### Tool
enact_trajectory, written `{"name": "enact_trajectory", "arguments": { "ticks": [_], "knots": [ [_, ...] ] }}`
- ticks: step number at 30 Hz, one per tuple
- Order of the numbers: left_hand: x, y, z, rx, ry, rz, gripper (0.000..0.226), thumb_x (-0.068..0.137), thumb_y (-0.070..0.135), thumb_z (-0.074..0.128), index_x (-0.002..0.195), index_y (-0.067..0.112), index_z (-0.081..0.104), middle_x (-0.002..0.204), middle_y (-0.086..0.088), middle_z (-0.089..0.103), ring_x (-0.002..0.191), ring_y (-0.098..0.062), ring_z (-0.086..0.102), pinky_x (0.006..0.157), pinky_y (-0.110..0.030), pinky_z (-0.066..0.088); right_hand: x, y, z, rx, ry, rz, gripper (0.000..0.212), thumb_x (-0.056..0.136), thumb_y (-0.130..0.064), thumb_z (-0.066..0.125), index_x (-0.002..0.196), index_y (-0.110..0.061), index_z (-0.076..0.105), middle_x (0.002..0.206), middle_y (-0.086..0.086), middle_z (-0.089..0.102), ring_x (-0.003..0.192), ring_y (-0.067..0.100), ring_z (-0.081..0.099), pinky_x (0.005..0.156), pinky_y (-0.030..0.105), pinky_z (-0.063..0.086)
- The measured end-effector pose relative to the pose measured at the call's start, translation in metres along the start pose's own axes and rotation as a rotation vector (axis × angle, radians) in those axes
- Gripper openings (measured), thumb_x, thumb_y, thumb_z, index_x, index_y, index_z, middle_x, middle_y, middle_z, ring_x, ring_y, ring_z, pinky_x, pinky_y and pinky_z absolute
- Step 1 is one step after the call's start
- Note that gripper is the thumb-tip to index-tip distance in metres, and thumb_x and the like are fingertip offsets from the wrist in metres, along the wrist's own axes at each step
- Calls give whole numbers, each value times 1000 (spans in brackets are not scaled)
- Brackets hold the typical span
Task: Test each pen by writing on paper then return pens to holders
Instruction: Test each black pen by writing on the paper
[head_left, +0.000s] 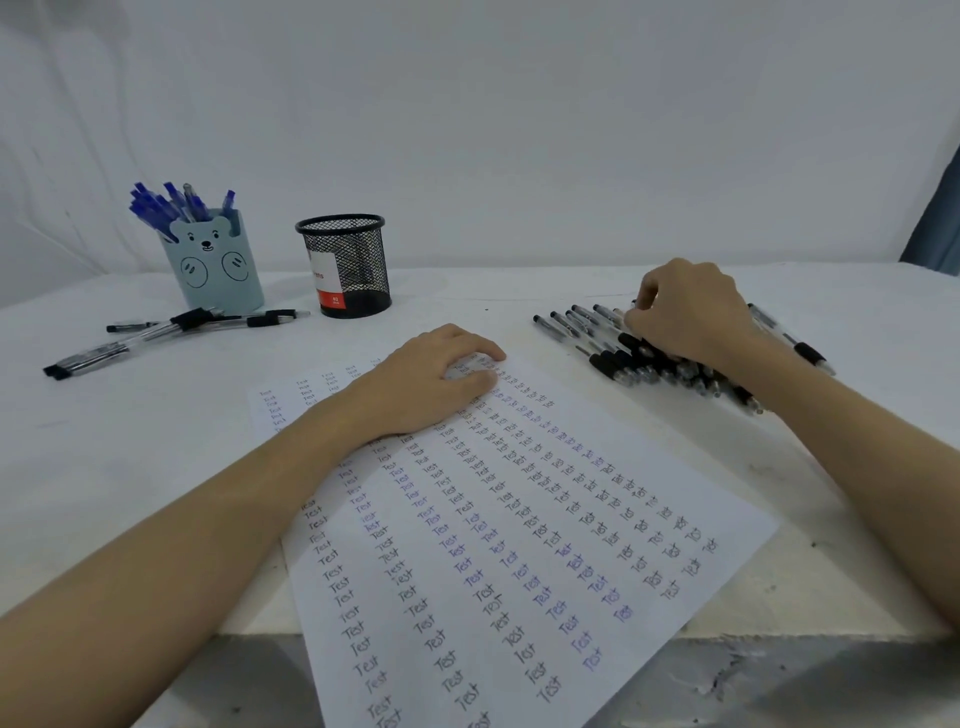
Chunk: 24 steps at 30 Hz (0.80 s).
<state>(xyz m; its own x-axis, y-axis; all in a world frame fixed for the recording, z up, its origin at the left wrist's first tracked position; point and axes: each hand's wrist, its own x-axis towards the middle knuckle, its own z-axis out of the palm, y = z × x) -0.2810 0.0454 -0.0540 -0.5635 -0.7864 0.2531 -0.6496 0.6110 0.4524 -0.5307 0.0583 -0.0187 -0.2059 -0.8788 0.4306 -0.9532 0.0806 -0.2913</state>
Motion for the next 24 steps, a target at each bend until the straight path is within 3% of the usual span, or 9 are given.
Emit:
{"name": "enact_trajectory", "arguments": {
  "ticks": [3,5,10,15,18,21,24],
  "knots": [
    [-1,1,-2,-15,13,27,27,94,35,50,120,31,57,128,8,49,116,-8,47,97,-24,35,-2,-6,-6,72,42,1,10,83,-16,58,83,-8,63,62,2,51,63,24,49,51,23,32],
    [-4,-1,-7,10,28,53,25,94,31,52,118,30,58,126,9,50,115,-8,48,100,-27,37,-4,-19,-9,102,40,-62,10,84,-18,57,81,-10,63,66,3,55,67,25,51,53,24,32],
    [-28,-24,-40,103,60,-33,22,94,30,50,115,33,58,126,13,50,113,-1,43,92,-19,30,-6,-86,-14,72,-193,-377,14,85,-23,59,81,-11,64,74,1,61,68,21,56,64,27,43],
    [-88,-73,-85,164,143,-221,18,93,27,53,107,36,60,121,13,54,116,-6,45,94,-24,32,-3,-184,-9,64,-338,-666,24,86,-25,59,85,-2,64,72,5,54,73,22,50,61,27,38],
    [-124,-100,-107,165,235,-343,17,92,29,53,105,35,61,118,14,54,110,-6,50,88,-23,34,-5,-231,5,-31,-378,-781,21,88,-21,54,90,-2,64,80,6,57,81,25,54,65,29,42],
    [-154,-126,-124,149,306,-413,15,92,28,53,102,35,62,120,9,55,114,-10,50,93,-26,36,-10,-277,24,-108,-361,-872,29,89,-14,47,108,1,63,105,13,62,102,30,57,80,36,48],
    [-176,-146,-134,185,356,-460,15,91,25,54,100,35,60,116,7,57,112,-12,50,94,-27,36,-15,-314,51,-141,-348,-940,33,88,-9,44,116,0,58,115,14,59,108,31,53,84,37,49]
  ]
}}
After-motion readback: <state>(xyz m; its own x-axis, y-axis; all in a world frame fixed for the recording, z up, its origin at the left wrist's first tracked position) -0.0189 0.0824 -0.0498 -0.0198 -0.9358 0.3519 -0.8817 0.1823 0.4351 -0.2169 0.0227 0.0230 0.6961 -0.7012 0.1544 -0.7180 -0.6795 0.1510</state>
